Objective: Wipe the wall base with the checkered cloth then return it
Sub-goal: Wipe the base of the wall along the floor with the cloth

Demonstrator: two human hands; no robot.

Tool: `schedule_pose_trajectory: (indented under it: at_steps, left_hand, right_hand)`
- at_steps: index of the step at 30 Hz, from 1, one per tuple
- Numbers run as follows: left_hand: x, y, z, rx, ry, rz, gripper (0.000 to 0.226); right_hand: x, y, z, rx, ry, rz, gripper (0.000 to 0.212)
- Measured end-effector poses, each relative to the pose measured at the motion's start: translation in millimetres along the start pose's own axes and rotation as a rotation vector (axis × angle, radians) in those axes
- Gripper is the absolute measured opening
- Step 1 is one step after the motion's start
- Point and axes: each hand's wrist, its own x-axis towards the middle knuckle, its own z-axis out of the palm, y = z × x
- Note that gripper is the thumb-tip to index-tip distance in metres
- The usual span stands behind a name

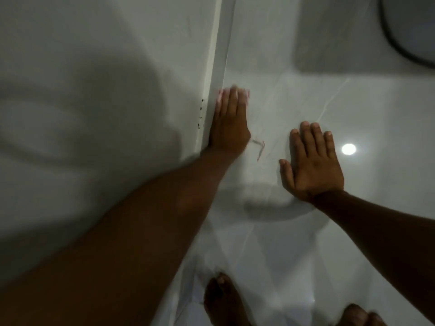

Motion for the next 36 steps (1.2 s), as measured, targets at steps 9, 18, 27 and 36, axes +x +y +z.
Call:
schedule_pose_trajectory:
  at_steps: [9, 18, 27, 36]
  left_hand:
    - [-28.0, -2.4, 9.9, -0.039, 0.051, -0.023, 0.063]
    - [-137.6, 0.2, 21.9, -0.009, -0.011, -0.100, 0.053]
    - [90.0, -7.5, -0.9, 0.053, -0.093, 0.011, 0.081]
    - [-70.8, -5.2, 17.3, 0.022, -0.062, -0.010, 0.065]
  right_hand:
    - [0.6, -0.8, -0.1, -0.007, -0.022, -0.014, 0.079]
    - [-0.3, -1.7, -2.7, -0.005, -0.019, -0.006, 0.079]
    - [-0.3, -2.6, 1.2, -0.028, 0.002, 0.005, 0.078]
    - [-1.2, -1.5, -0.6, -0.020, -0.042, 0.012, 0.079]
